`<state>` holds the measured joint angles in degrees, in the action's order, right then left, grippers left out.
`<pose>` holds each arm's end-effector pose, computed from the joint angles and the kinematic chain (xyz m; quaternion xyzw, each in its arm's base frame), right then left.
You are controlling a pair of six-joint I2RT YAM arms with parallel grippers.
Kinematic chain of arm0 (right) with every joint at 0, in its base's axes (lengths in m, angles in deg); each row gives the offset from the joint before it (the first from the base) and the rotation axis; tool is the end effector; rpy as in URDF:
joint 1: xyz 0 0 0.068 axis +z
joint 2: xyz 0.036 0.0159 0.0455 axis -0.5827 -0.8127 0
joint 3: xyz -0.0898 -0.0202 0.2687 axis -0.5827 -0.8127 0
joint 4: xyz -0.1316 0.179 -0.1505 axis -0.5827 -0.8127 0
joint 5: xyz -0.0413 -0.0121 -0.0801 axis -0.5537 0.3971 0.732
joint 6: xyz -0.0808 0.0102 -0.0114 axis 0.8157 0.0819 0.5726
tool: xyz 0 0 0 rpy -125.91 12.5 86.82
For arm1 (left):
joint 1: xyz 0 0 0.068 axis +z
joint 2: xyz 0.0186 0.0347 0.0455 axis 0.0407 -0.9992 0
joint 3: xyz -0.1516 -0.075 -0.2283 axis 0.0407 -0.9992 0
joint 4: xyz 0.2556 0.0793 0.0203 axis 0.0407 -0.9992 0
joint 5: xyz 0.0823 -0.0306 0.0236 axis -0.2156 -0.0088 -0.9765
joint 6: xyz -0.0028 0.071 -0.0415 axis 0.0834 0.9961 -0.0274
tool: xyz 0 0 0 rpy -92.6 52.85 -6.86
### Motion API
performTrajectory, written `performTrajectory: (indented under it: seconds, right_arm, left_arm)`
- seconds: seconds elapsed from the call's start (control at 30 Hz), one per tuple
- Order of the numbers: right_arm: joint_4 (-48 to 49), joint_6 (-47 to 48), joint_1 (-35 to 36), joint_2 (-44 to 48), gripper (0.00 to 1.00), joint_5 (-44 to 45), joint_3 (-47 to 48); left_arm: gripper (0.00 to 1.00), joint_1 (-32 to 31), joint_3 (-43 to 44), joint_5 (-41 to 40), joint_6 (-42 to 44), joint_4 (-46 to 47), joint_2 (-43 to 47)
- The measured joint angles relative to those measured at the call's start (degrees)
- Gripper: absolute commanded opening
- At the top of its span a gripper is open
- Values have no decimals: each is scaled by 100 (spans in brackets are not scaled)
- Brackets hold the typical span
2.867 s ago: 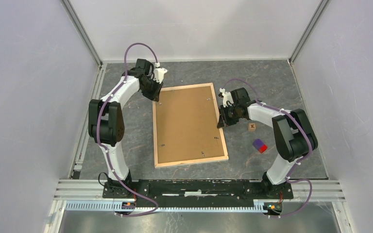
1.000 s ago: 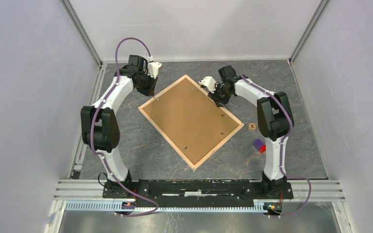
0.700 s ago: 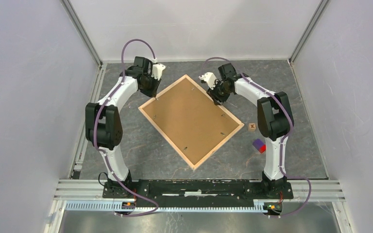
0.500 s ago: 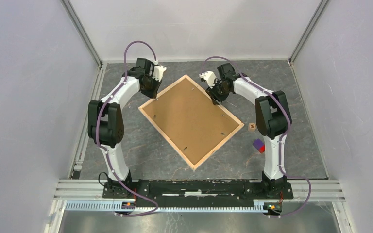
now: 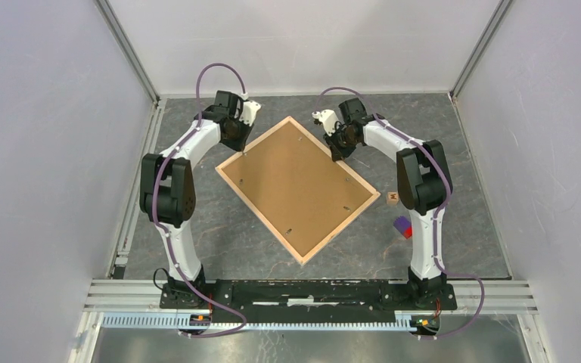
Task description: Take the photo out of the frame
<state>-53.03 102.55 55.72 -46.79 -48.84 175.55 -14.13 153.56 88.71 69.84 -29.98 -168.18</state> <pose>0.4555 0.1876 0.1464 -0.3920 0.8763 0.1266 0.2497 0.4476 -0.1010 0.2011 0.2794 0.9161 -0.0289 0.2861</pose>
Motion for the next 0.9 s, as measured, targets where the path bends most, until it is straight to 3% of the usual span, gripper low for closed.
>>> performTrajectory:
  seconds: [0.1, 0.2, 0.9]
  right_arm:
    - [11, -72, -4, -2, 2, 24, 0]
    - [13, -111, -11, -2, 0, 26, 0]
    - [15, -125, -9, -2, 0, 46, 0]
  left_arm:
    - [2, -35, 11, -13, 0, 50, -22]
    - [2, -63, 42, -11, 0, 87, -52]
    - [2, -146, 24, 59, 111, 109, -55]
